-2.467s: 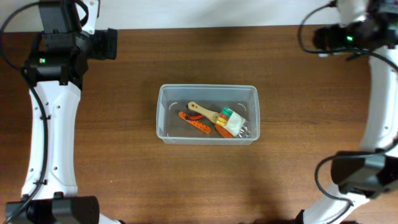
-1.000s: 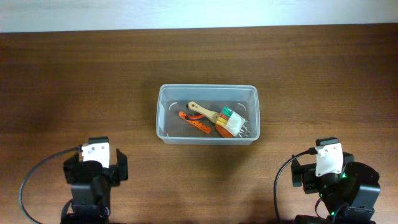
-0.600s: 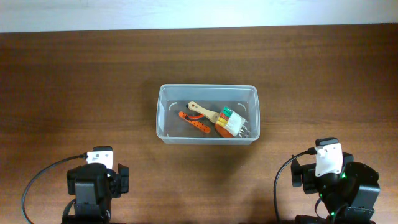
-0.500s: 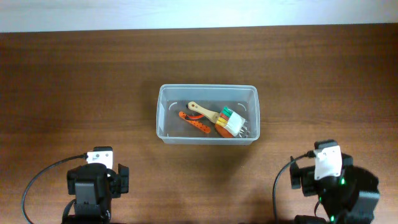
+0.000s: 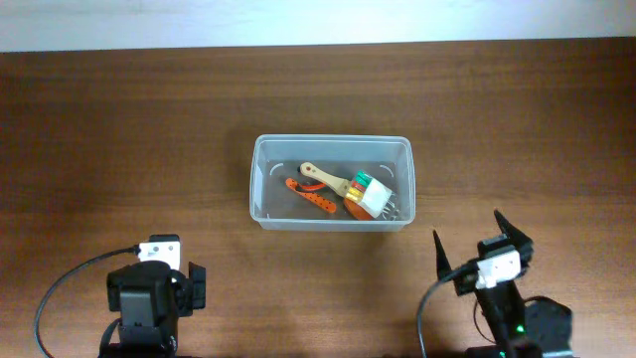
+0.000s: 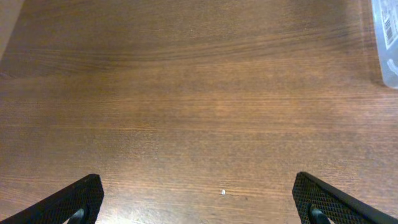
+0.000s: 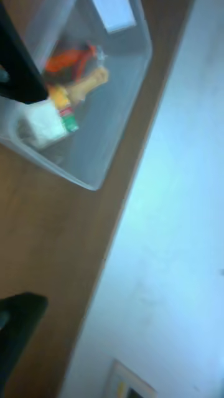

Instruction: Pack container

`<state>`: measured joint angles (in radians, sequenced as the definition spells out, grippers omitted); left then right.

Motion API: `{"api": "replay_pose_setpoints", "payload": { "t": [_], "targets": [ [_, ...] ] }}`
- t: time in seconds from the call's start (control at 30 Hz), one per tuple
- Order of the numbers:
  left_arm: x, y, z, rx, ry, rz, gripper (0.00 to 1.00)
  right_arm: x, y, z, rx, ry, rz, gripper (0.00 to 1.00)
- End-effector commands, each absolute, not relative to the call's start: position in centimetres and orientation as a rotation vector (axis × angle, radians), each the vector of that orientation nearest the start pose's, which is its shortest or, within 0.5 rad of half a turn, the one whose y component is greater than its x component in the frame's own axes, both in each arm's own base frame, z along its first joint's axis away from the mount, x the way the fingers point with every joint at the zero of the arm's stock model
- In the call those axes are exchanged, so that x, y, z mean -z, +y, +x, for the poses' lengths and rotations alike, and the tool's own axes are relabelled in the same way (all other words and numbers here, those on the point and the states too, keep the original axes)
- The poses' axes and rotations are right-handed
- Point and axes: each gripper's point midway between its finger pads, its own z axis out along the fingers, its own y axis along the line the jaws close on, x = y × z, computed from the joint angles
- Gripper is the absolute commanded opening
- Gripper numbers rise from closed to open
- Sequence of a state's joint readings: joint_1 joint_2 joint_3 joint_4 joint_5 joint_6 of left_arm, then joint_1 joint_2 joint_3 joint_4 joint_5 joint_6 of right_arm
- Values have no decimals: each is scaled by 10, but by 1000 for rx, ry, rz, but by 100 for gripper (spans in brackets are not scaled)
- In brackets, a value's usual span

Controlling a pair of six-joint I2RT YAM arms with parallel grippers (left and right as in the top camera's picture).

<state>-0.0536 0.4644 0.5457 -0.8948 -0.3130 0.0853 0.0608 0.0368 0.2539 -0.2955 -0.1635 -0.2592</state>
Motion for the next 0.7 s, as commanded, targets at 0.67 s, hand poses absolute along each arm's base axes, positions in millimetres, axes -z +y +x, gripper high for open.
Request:
{"api": "replay_pose_setpoints", "payload": {
  "t": [0.67],
  "targets": [
    [-140, 44, 189, -395, 2360, 10, 99, -156, 3, 244, 150, 1659, -144, 99]
  ]
}}
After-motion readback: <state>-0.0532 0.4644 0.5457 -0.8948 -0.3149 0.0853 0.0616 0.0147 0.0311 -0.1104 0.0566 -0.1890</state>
